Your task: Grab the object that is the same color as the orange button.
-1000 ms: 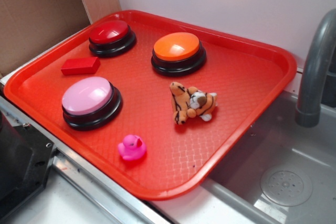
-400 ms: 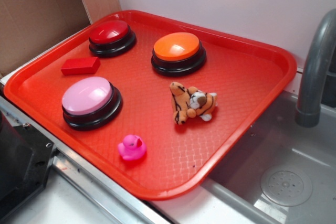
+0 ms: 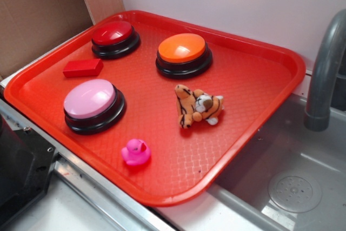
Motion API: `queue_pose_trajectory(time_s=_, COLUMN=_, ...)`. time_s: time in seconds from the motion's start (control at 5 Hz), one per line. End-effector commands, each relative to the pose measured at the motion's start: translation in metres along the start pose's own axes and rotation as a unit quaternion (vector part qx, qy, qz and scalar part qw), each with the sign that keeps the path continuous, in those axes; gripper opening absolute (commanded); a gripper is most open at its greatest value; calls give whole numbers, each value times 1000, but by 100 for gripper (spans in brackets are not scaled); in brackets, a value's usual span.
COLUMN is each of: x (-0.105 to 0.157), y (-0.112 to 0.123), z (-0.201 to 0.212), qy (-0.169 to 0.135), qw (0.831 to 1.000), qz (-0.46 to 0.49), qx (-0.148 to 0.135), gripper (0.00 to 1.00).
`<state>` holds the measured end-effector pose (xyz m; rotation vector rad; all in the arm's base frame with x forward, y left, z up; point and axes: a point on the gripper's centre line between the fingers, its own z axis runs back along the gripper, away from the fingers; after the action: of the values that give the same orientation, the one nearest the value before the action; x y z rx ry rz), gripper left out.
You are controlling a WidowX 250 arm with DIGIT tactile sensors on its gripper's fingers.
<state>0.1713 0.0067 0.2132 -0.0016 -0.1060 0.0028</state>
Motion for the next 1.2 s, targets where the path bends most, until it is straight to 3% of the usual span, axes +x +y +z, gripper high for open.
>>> queue_pose_trajectory(time_s=0.0, x=81, y=-52, z=20, qy=-38, qw=990, qz=-138, qx=-2, gripper=100)
queue_pose_trajectory(time_s=0.2, x=70, y=-98, z=13, qy=-27, qw=978, qz=-208, qx=-10, gripper=100)
queue_pose_trajectory(time_s=0.4, x=63, y=-118, z=9, qy=-20, qw=969, qz=-243, qx=-22, gripper=100)
queue_pose_trajectory(time_s=0.6, x=56, y=-137, z=-8, qy=8, qw=956, qz=-290, qx=-38, gripper=100)
queue_pose_trajectory(time_s=1.0, x=47, y=-144, z=-55, qy=80, qw=935, qz=-344, qx=-25, gripper=100)
